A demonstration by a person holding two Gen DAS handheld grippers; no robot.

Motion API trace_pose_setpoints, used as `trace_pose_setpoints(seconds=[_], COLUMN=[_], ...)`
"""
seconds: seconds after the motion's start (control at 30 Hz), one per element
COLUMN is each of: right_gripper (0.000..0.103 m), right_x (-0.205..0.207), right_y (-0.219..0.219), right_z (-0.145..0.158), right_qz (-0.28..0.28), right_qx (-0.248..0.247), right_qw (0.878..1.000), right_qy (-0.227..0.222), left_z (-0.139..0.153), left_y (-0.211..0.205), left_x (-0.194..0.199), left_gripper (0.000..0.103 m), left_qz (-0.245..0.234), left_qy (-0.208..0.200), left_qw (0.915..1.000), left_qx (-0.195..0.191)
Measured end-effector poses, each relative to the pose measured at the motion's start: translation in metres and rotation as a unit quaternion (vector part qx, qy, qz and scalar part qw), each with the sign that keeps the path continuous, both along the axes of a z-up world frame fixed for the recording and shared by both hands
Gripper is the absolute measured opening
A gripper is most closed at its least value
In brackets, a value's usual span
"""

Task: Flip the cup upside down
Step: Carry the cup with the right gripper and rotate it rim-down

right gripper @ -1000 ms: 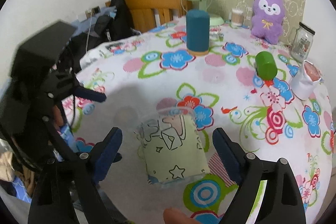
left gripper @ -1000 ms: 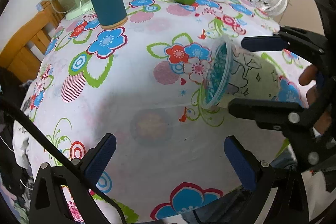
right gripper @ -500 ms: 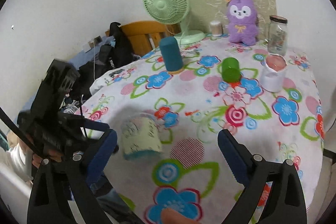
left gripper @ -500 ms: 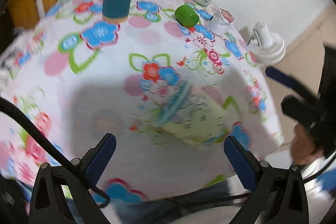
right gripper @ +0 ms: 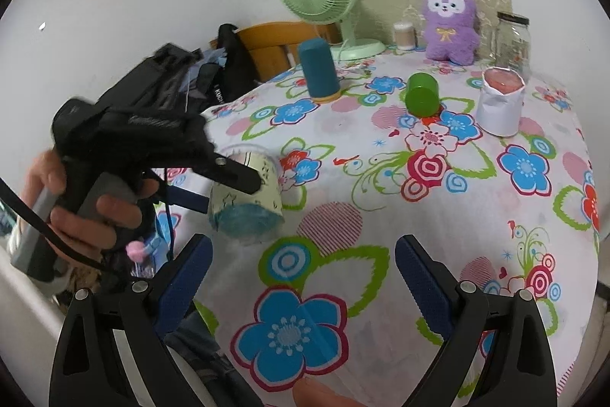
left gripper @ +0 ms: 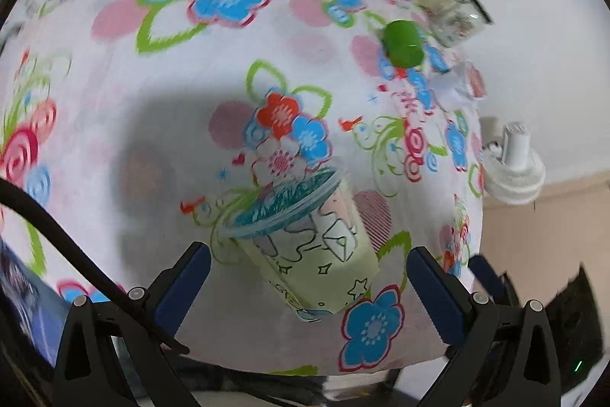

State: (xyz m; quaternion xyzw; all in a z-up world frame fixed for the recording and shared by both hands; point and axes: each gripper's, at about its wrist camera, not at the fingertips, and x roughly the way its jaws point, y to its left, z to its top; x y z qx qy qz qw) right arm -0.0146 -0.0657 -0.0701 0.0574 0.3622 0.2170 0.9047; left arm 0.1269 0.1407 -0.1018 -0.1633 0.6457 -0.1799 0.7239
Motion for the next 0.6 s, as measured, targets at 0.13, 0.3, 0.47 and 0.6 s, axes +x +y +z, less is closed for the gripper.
trace_pose_setpoints(seconds=[0.13, 0.3, 0.47, 0.6], right_gripper=[0.098, 0.098, 0.098, 0.098], right_x=[-0.002, -0.003, -0.003, -0.005], right_y=[0.003, -0.004, -0.014, -0.017], right_z=[-0.005, -0.012, -0.019, -0.023], right_qz=[0.010, 0.011, -0.002, -0.004], right_qx=[-0.009, -0.001, 0.014, 0.019], right_qw=[1.000, 1.000, 1.000, 1.000], right_qy=[-0.009, -0.007, 0.002, 0.006], left_z=[-0.013, -0.015, -0.022, -0.023], left_y=[-0.007, -0.019, -0.025, -0.027], left_x=[-0.001, -0.003, 0.000, 0.002], left_gripper=[0.103, 0.103, 0.103, 0.103], left_qz=[0.019, 0.034, 0.047, 0.053], left_qy=[0.040, 0.043, 0.053, 0.050], left_qw=[0.9990, 0.9983, 0.9972, 0.9968], left_qx=[0.004, 0.017, 0.025, 0.032])
